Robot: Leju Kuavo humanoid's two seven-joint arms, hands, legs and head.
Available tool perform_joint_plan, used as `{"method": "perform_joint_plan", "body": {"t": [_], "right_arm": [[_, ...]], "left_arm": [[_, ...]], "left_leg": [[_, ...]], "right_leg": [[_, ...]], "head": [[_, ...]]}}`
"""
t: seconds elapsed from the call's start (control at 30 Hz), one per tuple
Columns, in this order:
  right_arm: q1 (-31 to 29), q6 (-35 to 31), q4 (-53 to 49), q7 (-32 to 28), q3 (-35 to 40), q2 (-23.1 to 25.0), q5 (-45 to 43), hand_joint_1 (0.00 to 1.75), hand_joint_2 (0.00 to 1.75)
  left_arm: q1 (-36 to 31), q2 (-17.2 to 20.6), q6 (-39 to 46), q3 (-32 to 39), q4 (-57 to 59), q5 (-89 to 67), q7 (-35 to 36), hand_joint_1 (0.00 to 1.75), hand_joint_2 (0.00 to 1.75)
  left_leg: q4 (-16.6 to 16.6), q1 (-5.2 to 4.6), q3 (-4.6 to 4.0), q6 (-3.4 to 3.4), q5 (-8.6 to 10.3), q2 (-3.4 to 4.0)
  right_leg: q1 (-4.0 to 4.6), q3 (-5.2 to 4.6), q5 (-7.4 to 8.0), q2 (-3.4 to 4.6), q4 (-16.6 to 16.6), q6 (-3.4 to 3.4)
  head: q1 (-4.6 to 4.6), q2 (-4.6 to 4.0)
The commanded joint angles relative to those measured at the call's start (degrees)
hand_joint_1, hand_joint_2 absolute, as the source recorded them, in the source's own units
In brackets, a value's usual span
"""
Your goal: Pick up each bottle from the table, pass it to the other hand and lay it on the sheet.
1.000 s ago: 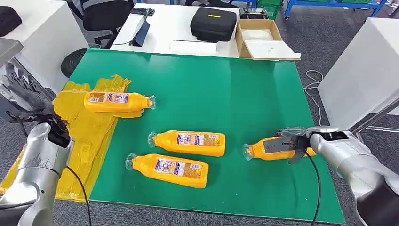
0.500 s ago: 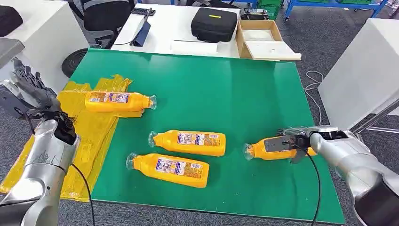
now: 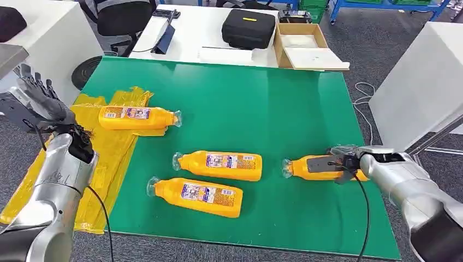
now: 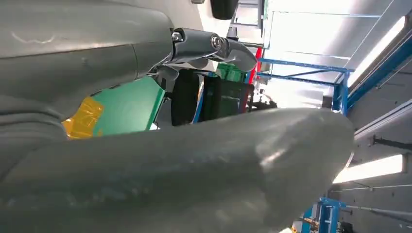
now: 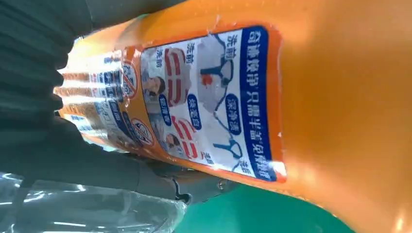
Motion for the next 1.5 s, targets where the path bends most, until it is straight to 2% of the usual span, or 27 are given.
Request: {"method": "perform_joint_plan", "body": {"t": [0.03,0.07,0.13,0.43,0.53,0.57,0.6,0.63,0.8,0.83,0.9,0.93,1.0,1.03,1.33,1.43,1.5], "right_arm": [[1.9,0.4,2.4,0.2,0.0,0.9,0.2,1.75,1.75],[2.0,0.2,2.4,0.4,-0.2,1.0,0.1,1.75,1.75],[2.6,-0.7,2.4,1.1,-0.8,1.5,-0.2,1.75,1.75],[4.6,-2.0,2.0,2.0,-1.8,1.9,-0.2,1.75,1.75],[2.4,0.5,1.9,1.0,-1.0,2.7,0.8,1.75,1.75],[0.7,1.6,1.8,0.7,-0.3,3.3,1.5,1.75,1.75],[-0.6,1.9,1.8,0.5,-0.4,3.7,1.7,1.75,1.75],[-2.4,2.2,1.7,-0.6,-0.1,3.9,2.2,1.75,1.75],[-12.9,1.1,-0.7,-7.0,-2.3,1.7,1.0,1.75,1.75],[-14.0,1.2,-1.4,-8.3,-3.2,0.7,0.2,1.75,1.75],[-15.2,0.2,-3.0,-10.1,-4.6,-1.4,-0.6,1.75,1.75],[-15.0,-1.1,-3.7,-10.5,-5.2,-2.1,-0.7,1.75,1.75],[-14.2,-3.2,-4.5,-10.8,-6.1,-3.1,-1.1,1.75,1.75],[-13.6,-3.7,-4.9,-11.0,-6.7,-3.7,-1.4,1.75,1.75],[-12.4,-5.8,-9.9,-10.7,-8.7,-6.2,-1.6,1.75,1.75],[-10.9,-11.9,-9.6,-8.7,-12.4,-2.1,-1.9,1.75,1.75],[-9.3,-17.8,-8.3,-7.0,-15.1,2.8,-1.4,1.75,1.75]], "left_arm": [[-2.9,-1.1,0.1,0.7,4.3,0.1,0.1,0.00,0.00],[-2.8,-1.1,0.1,0.8,4.3,0.2,0.1,0.00,0.00],[-2.6,-1.1,0.2,1.1,3.9,0.2,0.0,0.00,0.00],[-1.7,-0.7,0.5,2.2,2.2,0.1,0.5,0.00,0.00],[-1.0,0.4,0.3,3.0,1.8,0.5,0.6,0.00,0.00],[-0.5,1.2,0.1,3.4,1.7,0.7,0.6,0.00,0.00],[-0.1,1.8,-0.1,3.8,1.6,0.9,0.5,0.00,0.00],[0.7,2.4,-0.7,4.2,1.4,1.2,0.4,0.00,0.00],[7.8,5.3,-6.7,5.7,-0.7,3.7,0.5,0.00,0.00],[9.1,5.3,-7.3,6.0,-1.6,4.0,0.5,0.00,0.00],[11.0,4.3,-7.8,6.7,-3.2,4.1,0.4,0.00,0.00],[11.4,3.8,-7.9,6.8,-3.9,4.0,0.4,0.00,0.00],[11.7,3.2,-7.9,6.8,-5.0,3.5,0.7,0.00,0.00],[11.5,3.1,-7.5,6.8,-5.2,3.1,1.1,0.00,1.75],[12.0,4.6,-8.5,7.3,-6.7,3.1,3.1,0.00,1.75],[13.9,4.0,-10.2,7.5,-9.4,3.8,4.3,0.00,1.75],[14.3,3.3,-12.1,6.6,-10.6,4.2,5.4,0.00,1.75]], "left_leg": [[0.0,0.14,0.08,-0.25,-0.04,-0.10],[0.0,0.22,0.15,-0.45,-0.08,-0.11],[0.0,0.12,0.08,-0.20,-0.03,-0.09],[0.0,0.13,0.12,-0.18,-0.04,-0.08],[0.0,0.12,0.10,-0.18,-0.05,0.02],[0.0,0.22,0.20,-0.44,-0.10,0.08],[0.0,0.11,0.10,-0.25,-0.06,0.13],[0.0,0.17,0.15,-0.39,-0.09,0.18],[0.0,-0.08,0.01,-0.23,-0.10,0.46],[0.1,-0.03,0.03,-0.35,-0.16,0.56],[0.0,-0.13,-0.12,-0.18,-0.05,0.39],[0.1,-0.07,-0.13,-0.30,-0.13,0.54],[0.1,0.02,-0.13,-0.34,-0.14,0.29],[0.1,0.03,-0.15,-0.28,-0.09,0.19],[0.0,0.04,-0.37,-0.20,-0.03,0.02],[0.0,0.03,-0.29,-0.23,-0.05,0.12],[0.0,0.06,-0.25,-0.28,-0.07,0.22]], "right_leg": [[0.13,0.17,-0.05,-0.14,-0.1,-0.16],[0.21,0.29,-0.08,-0.19,-0.1,-0.28],[0.11,0.15,-0.03,-0.12,-0.1,-0.13],[0.13,0.21,-0.03,-0.10,-0.1,-0.12],[0.11,0.16,-0.01,0.00,-0.1,-0.12],[0.21,0.30,-0.03,0.01,-0.1,-0.28],[0.11,0.14,0.00,0.10,-0.1,-0.16],[0.16,0.20,-0.01,0.12,-0.1,-0.26],[-0.09,-0.10,0.00,0.40,0.2,-0.13],[-0.04,-0.09,-0.02,0.48,0.2,-0.21],[-0.15,-0.20,0.01,0.26,0.2,-0.05],[-0.08,-0.23,-0.02,0.37,0.2,-0.13],[0.00,-0.14,-0.09,0.12,0.2,-0.15],[0.01,-0.16,-0.07,0.04,0.1,-0.12],[0.02,-0.28,0.02,0.03,0.0,-0.08],[0.02,-0.23,0.03,0.12,0.0,-0.10],[0.05,-0.20,0.04,0.21,0.0,-0.13]], "head": [[-0.02,0.00],[0.00,0.00],[0.02,0.00],[0.00,0.00],[0.00,0.00],[-0.02,0.00],[0.00,0.00],[0.02,0.00],[0.00,0.00],[-0.02,0.00],[-0.02,0.00],[-0.07,0.00],[-0.02,0.00],[0.00,0.00],[0.02,0.00],[0.00,0.00],[0.00,0.00]]}}
